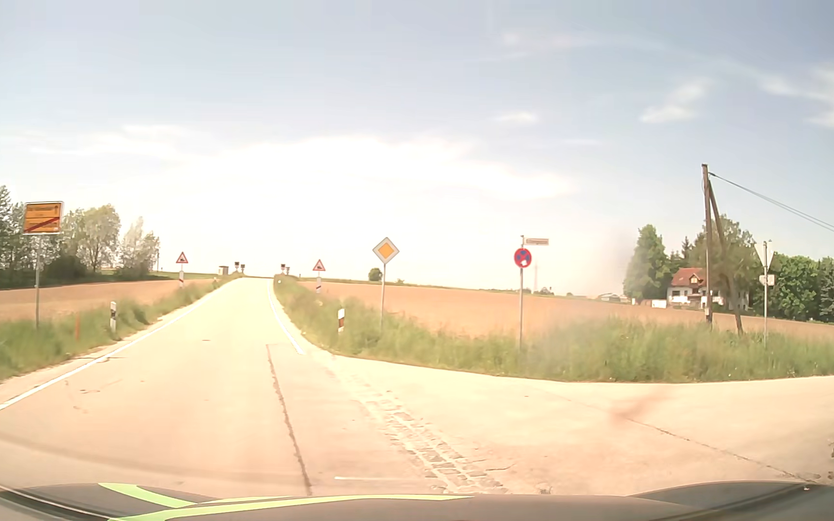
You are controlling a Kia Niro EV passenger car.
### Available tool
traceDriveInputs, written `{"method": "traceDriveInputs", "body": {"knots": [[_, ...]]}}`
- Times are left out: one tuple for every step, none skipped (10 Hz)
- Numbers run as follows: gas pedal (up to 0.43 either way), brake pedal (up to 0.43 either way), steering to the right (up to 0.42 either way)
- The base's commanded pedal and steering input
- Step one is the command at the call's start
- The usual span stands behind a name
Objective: Follow the waypoints while adhering to traffic rules and regulations
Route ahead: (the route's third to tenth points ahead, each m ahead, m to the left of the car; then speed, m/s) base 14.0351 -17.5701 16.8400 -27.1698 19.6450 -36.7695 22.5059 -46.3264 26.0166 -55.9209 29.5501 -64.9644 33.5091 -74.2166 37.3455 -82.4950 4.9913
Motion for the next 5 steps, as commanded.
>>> {"method": "traceDriveInputs", "body": {"knots": [[0.000, 0.000, 0.335], [0.000, 0.000, 0.341], [0.000, 0.000, 0.356], [0.000, 0.000, 0.377], [0.000, 0.000, 0.409]]}}
